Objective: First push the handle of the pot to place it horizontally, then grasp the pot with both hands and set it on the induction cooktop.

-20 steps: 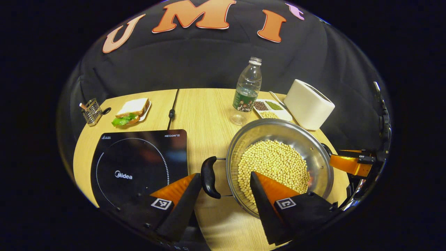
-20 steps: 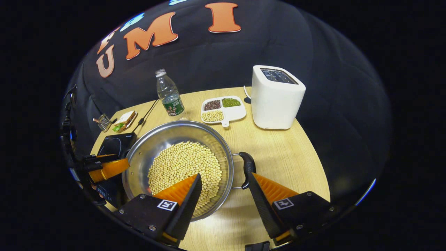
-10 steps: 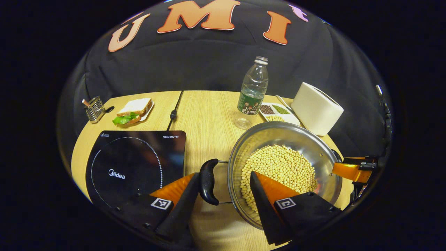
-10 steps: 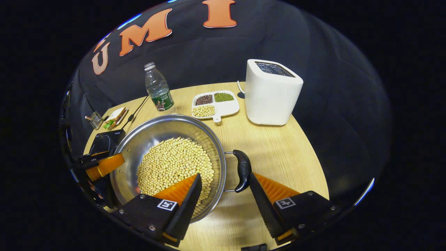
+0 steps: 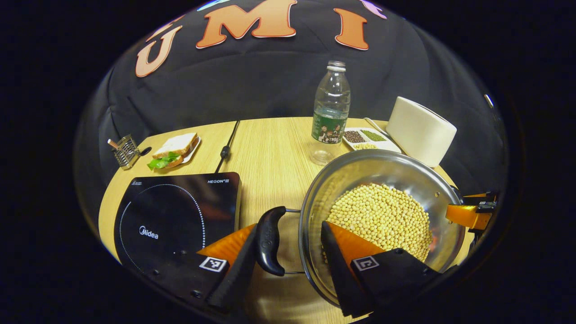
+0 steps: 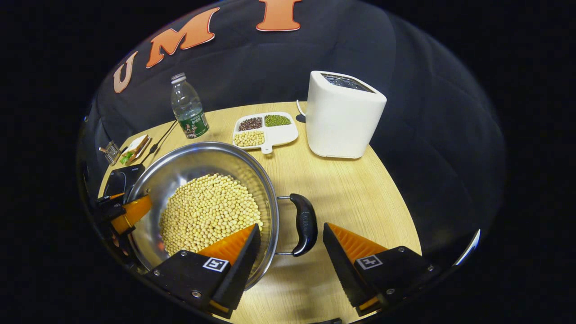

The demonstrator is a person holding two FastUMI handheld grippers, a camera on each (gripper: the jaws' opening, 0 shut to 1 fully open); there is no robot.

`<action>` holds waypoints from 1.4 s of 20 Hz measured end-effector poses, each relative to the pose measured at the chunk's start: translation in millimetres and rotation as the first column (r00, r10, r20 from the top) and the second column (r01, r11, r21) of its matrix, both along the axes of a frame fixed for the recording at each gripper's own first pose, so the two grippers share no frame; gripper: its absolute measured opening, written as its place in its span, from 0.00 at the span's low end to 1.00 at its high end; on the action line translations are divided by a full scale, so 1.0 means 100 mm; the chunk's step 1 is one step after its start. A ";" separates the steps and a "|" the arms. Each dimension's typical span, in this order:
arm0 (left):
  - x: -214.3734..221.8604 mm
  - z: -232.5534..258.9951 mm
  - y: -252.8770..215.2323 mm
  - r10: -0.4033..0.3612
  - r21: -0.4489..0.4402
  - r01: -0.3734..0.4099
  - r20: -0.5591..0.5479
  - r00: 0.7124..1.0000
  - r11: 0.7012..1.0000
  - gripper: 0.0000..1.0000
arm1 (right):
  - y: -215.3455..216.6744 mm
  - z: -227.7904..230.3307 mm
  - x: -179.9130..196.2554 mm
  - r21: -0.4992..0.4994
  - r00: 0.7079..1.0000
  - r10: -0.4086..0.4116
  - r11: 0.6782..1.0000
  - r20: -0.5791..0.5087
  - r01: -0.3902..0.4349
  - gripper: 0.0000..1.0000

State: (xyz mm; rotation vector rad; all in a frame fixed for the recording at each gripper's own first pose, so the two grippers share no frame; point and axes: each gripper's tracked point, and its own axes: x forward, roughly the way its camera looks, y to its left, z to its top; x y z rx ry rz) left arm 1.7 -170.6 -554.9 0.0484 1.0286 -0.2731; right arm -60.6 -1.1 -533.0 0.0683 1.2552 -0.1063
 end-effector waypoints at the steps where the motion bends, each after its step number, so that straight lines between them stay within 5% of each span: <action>1: -0.01 -0.04 0.01 -0.004 -0.001 0.004 -0.010 1.000 1.000 0.83 | -0.04 -0.04 0.01 -0.019 1.000 -0.002 1.000 -0.002 0.002 0.88; 7: 0.09 -0.12 0.00 0.003 0.018 -0.004 0.015 1.000 1.000 0.78 | 0.01 -0.16 0.06 -0.028 1.000 0.013 1.000 0.001 -0.013 0.86; 10: 0.10 -0.12 -0.01 -0.002 0.017 0.002 0.019 1.000 1.000 0.80 | 0.00 -0.17 0.08 -0.053 1.000 0.024 0.998 0.007 -0.024 0.68; 17: 0.11 -0.05 0.00 -0.018 0.038 0.016 0.067 0.998 0.999 0.72 | 0.01 -0.05 0.07 -0.073 0.999 0.019 0.997 0.026 -0.017 0.62; 23: 0.17 0.43 0.18 -0.002 0.032 -0.003 0.154 0.988 0.999 0.77 | 0.14 0.34 0.15 -0.065 0.994 0.015 0.998 0.106 -0.008 0.62; 28: 0.21 0.83 0.48 0.028 0.024 -0.034 0.204 0.978 0.999 0.70 | 0.39 0.76 0.24 -0.050 0.985 0.043 0.998 0.167 -0.035 0.62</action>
